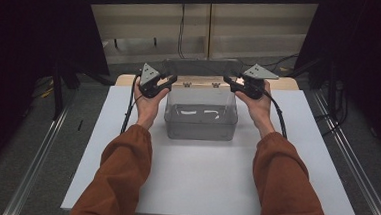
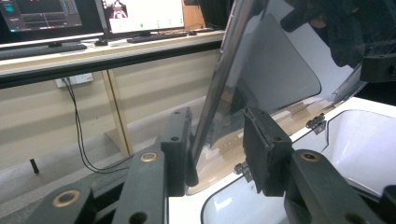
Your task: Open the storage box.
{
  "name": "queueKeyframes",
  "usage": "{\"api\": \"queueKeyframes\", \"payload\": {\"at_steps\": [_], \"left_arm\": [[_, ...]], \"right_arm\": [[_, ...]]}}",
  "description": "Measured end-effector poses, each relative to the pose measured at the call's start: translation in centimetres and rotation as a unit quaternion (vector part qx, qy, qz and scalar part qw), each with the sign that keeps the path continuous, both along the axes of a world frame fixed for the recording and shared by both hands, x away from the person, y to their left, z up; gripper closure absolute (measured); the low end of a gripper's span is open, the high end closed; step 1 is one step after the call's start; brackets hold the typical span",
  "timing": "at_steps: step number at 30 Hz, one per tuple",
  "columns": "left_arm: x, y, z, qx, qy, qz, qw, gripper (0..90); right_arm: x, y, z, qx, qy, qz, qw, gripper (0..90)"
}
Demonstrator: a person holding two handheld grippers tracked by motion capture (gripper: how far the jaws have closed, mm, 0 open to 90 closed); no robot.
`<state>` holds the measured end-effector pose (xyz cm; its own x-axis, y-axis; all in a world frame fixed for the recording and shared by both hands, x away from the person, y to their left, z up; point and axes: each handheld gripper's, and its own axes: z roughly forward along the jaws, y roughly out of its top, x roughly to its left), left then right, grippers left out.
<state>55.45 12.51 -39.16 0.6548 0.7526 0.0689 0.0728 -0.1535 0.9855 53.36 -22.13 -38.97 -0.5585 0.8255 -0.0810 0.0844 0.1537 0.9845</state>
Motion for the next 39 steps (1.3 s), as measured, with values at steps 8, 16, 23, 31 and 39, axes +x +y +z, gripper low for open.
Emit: {"api": "queueKeyframes", "payload": {"at_steps": [8,16,23,31,39], "left_arm": [[0.7,-0.2,0.0,0.013,0.001,-0.003,0.9999,62.1],[1.2,-0.3,0.0,0.021,0.0,-0.005,0.9998,63.4],[1.6,-0.3,0.0,0.02,0.002,-0.003,0.9998,65.4],[1.8,-0.3,0.0,0.025,0.001,-0.002,0.9997,65.7],[2.3,-0.3,0.1,0.027,0.001,-0.001,0.9996,65.8]], "right_arm": [[0.3,0.0,0.0,0.004,0.001,-0.003,1.0,59.2],[0.7,0.0,0.2,0.007,0.003,-0.005,1.0,58.4],[1.1,-0.1,-0.3,0.01,0.011,-0.006,0.9999,53.4],[1.5,0.0,-1.2,0.003,0.019,-0.014,0.9997,48.3],[1.9,0.2,-2.2,0.007,0.031,-0.011,0.9994,50.6]]}}
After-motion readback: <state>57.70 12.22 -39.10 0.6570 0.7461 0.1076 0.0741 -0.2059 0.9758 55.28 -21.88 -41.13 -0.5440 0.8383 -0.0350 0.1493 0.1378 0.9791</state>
